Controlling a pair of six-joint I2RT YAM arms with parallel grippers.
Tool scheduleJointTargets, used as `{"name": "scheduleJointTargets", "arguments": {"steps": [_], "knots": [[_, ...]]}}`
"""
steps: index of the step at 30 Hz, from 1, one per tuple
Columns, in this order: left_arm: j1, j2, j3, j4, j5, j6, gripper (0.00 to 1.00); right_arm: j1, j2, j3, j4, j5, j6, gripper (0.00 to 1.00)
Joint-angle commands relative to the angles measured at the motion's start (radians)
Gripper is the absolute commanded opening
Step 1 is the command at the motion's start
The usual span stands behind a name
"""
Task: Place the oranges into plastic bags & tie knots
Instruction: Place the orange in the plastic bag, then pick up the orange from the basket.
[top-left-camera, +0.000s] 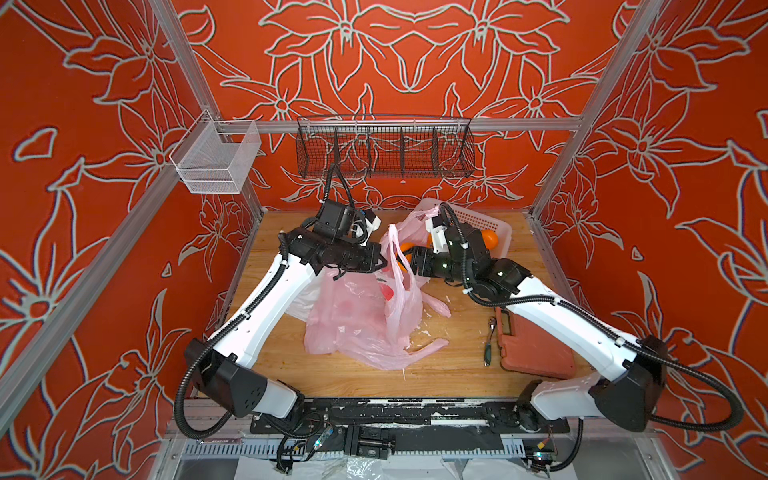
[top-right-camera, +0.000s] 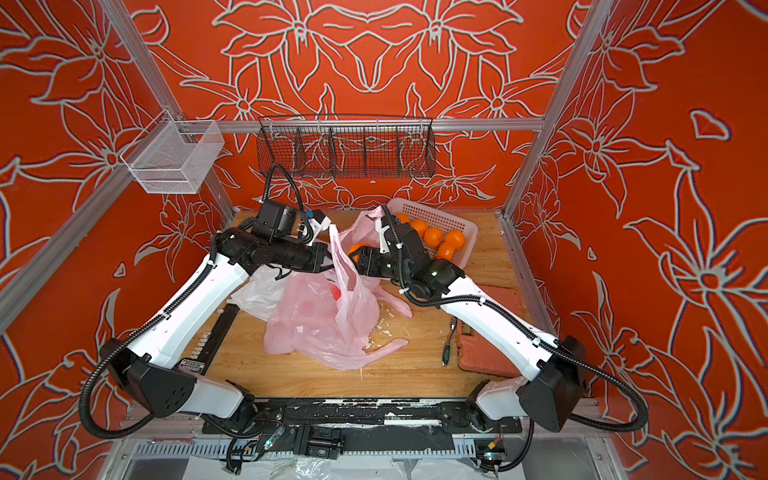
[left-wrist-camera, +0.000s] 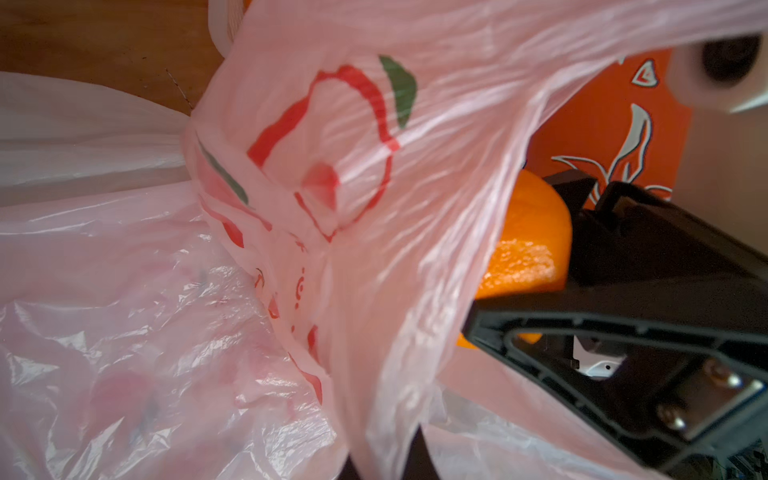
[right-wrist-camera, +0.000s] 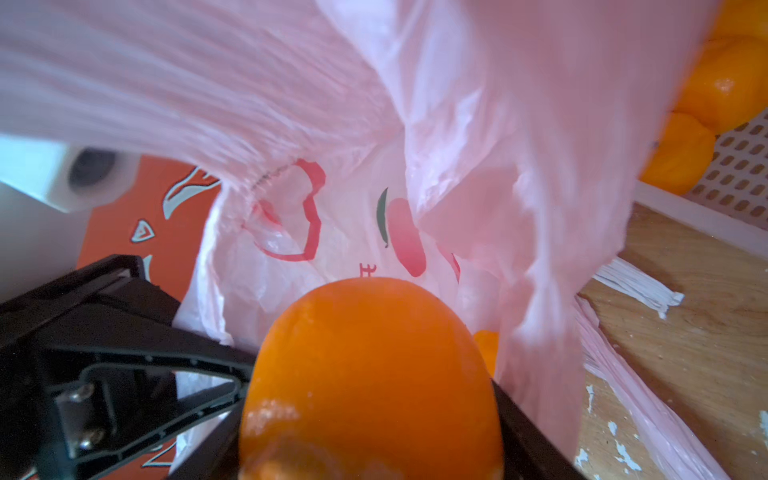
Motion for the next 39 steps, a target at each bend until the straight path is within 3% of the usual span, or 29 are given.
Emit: {"name": "scheduleJointTargets", "arguments": {"steps": [1,5,13,18,24,28,34,39], "knots": [[0.005,-0.018,-0.018,0.012,-0.001,-0.005,0.0,0.016,-0.007,0.036,-0.021,-0.007,-0.01,0.83],[0.005,-0.014,-0.021,0.014,-0.001,-0.004,0.0,0.027,-0.012,0.061,-0.026,-0.024,-0.029,0.87],[0.005,-0.027,-0.04,0.021,-0.072,-0.02,0.0,0.033,-0.117,0.023,-0.032,0.046,-0.099,0.81],[0.006,-0.036,-0.044,0.018,-0.146,-0.027,0.0,0.034,-0.303,-0.128,-0.036,0.207,-0.166,0.79],[0.006,-0.011,-0.012,-0.03,-0.226,0.013,0.0,0.031,-0.442,-0.256,-0.147,0.522,-0.12,0.76],[-0.002,0.019,0.027,-0.076,-0.225,0.056,0.0,-0.023,-0.368,-0.192,-0.327,0.619,-0.072,0.76],[-0.076,0.057,0.109,-0.15,-0.352,0.119,0.0,-0.278,-0.139,-0.062,-0.419,0.381,-0.106,0.76],[-0.092,0.081,0.139,-0.164,-0.391,0.125,0.0,-0.395,0.103,0.103,-0.503,0.369,-0.149,0.77]]}}
